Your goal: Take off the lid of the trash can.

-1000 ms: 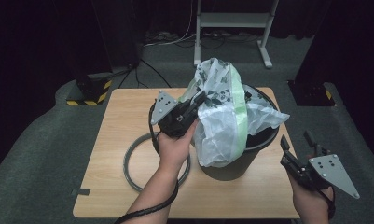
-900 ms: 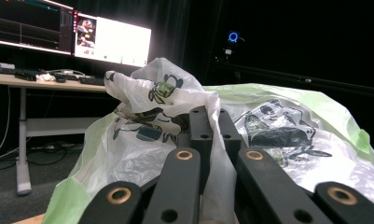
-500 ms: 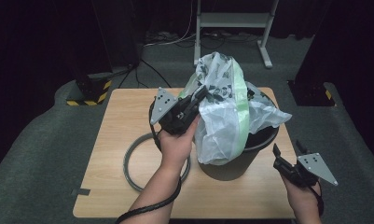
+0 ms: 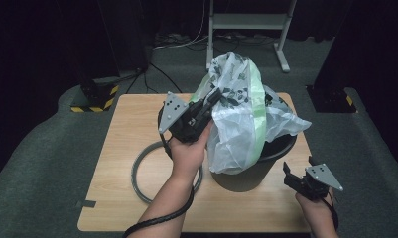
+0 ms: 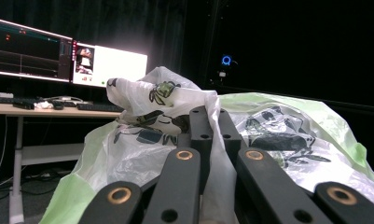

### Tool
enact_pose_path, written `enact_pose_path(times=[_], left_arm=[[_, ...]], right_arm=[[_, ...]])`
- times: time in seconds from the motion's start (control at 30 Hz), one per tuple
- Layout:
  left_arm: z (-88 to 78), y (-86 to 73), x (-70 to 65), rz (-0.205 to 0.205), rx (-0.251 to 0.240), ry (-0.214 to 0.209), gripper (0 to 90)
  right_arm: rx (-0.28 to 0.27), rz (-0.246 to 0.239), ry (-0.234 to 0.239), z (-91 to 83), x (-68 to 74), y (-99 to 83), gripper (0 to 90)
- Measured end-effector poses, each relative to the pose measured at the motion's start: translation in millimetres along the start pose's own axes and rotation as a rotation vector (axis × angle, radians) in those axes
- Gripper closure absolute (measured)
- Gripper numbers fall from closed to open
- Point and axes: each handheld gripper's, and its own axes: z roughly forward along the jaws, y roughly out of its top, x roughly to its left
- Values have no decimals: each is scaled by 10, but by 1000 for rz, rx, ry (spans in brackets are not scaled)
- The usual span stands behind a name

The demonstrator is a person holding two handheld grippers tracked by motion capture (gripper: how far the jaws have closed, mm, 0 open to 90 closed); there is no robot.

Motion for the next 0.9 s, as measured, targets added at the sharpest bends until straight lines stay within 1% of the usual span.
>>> enact_pose_path(times=[0.07,0.13,0.2,0.3,0.4,0.5,0.67,0.7,0.9], left_arm=[[-7,-5,4,-1,-5,1,894],[-14,-3,7,-4,-13,1,894],[-20,3,6,-3,-26,-1,894],[-29,12,-6,10,-52,-18,894],[-25,31,-18,12,-66,-21,894],[-14,70,-34,14,-79,-21,894],[34,146,-75,27,-92,-31,895],[42,156,-79,35,-96,-31,895],[95,265,-126,44,-126,-42,894]], right_arm=[[19,-24,29,34,8,-63,141],[50,-30,25,74,22,-106,145],[72,-35,37,100,33,-143,145],[99,-21,72,141,46,-199,146],[128,-20,79,178,60,-233,146],[138,-30,77,193,59,-251,147],[131,-42,62,183,37,-261,147],[131,-42,61,181,32,-263,146],[136,-30,52,174,0,-274,147]])
